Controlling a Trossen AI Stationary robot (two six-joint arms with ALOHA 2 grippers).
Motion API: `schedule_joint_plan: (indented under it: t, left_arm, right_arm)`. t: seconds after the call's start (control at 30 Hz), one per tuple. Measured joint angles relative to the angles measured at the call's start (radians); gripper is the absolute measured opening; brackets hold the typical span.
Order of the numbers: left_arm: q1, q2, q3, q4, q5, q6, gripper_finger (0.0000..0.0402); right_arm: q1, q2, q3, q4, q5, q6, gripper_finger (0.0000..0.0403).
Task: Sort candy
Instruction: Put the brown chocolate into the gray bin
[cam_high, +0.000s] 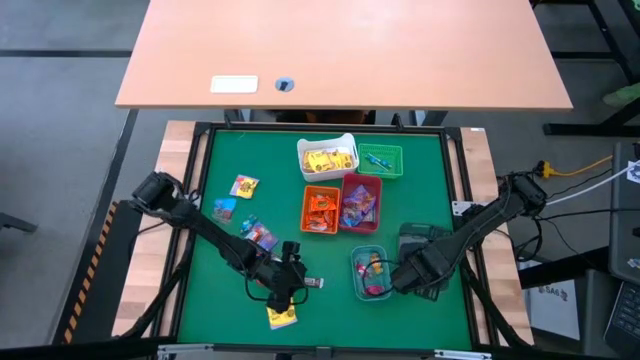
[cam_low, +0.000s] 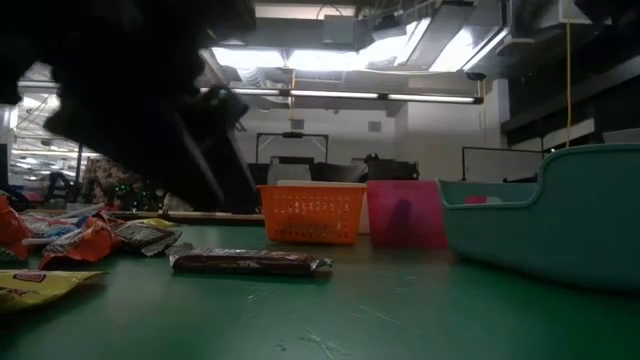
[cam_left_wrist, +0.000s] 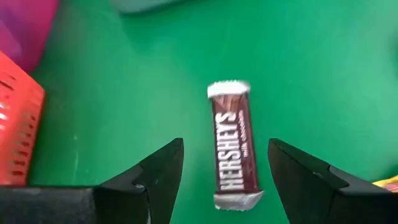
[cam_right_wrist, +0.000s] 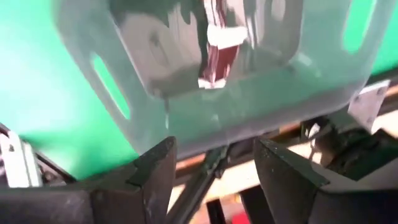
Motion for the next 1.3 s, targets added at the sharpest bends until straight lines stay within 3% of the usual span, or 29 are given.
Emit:
schedule_joint_plan:
  t: [0.27, 0.47, 0.6, 1.07, 1.3]
  left_arm:
    - [0.006, 0.045, 0.0, 0.001, 0.001, -0.003, 0.0222]
    - [0.006, 0.045, 0.0, 0.003, 0.002, -0.015, 0.0222]
    - [0.006, 0.045, 0.0, 0.002, 0.006, -0.102, 0.0222]
    - [0.005, 0.09, 0.003, 0.005, 0.056, -0.13, 0.0221]
    - [0.006, 0.099, 0.003, 0.004, 0.059, -0.133, 0.0167]
  right_arm:
    - [0.0, 0.0, 0.135, 0.06, 0.193, 0.047, 0.0214]
    - [0.0, 0.0, 0.156, 0.259, 0.341, 0.037, 0.0214]
    - [0.0, 0.01, 0.155, 0.406, 0.397, -0.029, 0.0214]
    - [0.0, 0.084, 0.155, 0.809, 0.432, -0.292, 0.0214]
    - [0.0, 0.113, 0.154, 0.843, 0.429, -0.3, 0.0214]
